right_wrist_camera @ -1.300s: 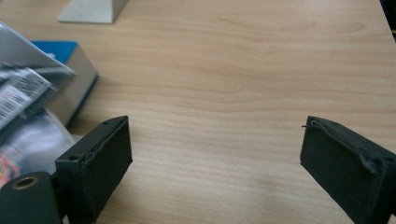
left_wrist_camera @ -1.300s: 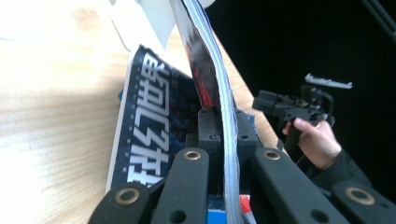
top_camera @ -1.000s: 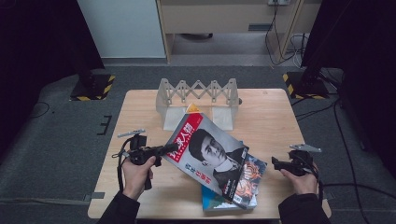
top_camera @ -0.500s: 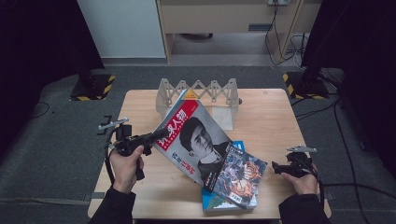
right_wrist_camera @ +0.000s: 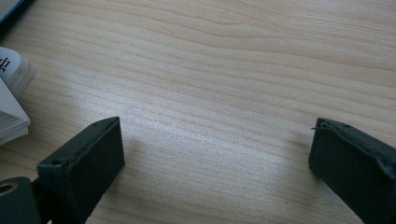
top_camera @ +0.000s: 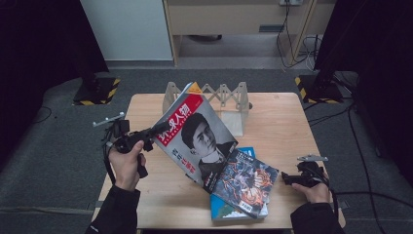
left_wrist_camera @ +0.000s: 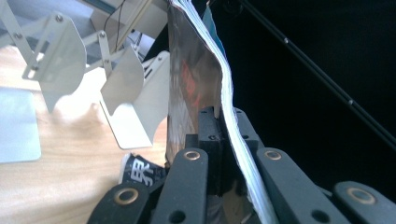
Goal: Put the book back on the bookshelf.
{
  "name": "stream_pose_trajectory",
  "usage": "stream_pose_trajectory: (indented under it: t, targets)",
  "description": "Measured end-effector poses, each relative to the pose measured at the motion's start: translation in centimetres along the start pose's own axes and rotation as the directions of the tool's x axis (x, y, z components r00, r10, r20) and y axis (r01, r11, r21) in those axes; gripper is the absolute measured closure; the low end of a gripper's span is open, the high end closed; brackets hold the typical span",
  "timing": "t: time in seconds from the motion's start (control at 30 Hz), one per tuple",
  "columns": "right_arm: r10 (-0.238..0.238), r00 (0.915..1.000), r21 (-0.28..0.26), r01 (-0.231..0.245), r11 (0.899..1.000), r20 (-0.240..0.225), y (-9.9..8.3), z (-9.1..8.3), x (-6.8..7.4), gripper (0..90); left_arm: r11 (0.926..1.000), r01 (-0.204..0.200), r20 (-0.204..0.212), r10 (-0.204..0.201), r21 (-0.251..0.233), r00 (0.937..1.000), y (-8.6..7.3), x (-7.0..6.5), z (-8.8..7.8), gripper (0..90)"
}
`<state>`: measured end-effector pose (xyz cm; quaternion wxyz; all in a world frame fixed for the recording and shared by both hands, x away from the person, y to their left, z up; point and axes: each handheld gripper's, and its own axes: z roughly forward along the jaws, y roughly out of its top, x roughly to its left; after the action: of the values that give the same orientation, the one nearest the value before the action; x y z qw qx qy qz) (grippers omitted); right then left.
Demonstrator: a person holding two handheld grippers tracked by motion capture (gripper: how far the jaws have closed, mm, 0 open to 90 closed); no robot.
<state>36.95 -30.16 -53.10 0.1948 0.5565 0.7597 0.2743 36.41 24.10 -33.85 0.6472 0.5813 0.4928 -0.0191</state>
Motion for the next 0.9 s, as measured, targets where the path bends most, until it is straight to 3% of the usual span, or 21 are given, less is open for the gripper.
stream_pose_trajectory:
  t: [0.33, 0.47, 0.73, 0.9]
  targets:
    - [-0.002, 1.0000, -0.052, 0.002, 0.999, 0.000, -0.5, 0.2, 0.0, 0.9, 0.9977, -0.021, -0.033, 0.019, -0.064, 0.9993, 2.5, -0.2, -1.3, 85.5]
    - [-0.008, 1.0000, -0.097, 0.008, 0.995, -0.004, -0.8, 0.4, 0.1, 0.6, 0.9960, -0.019, -0.048, 0.015, -0.087, 0.9987, 3.2, 0.1, -1.7, 85.5]
    - [-0.009, 1.0000, -0.096, 0.009, 0.995, -0.003, -0.8, 0.4, 0.1, 0.5, 0.9933, -0.062, -0.121, 0.050, -0.097, 0.9914, 4.7, 0.4, -1.8, 85.3]
    - [-0.011, 0.9999, -0.095, 0.011, 0.995, -0.004, -0.8, 0.4, 0.1, 0.5, 0.9896, -0.072, -0.144, 0.053, -0.125, 0.9881, 6.1, 0.2, -2.3, 85.4]
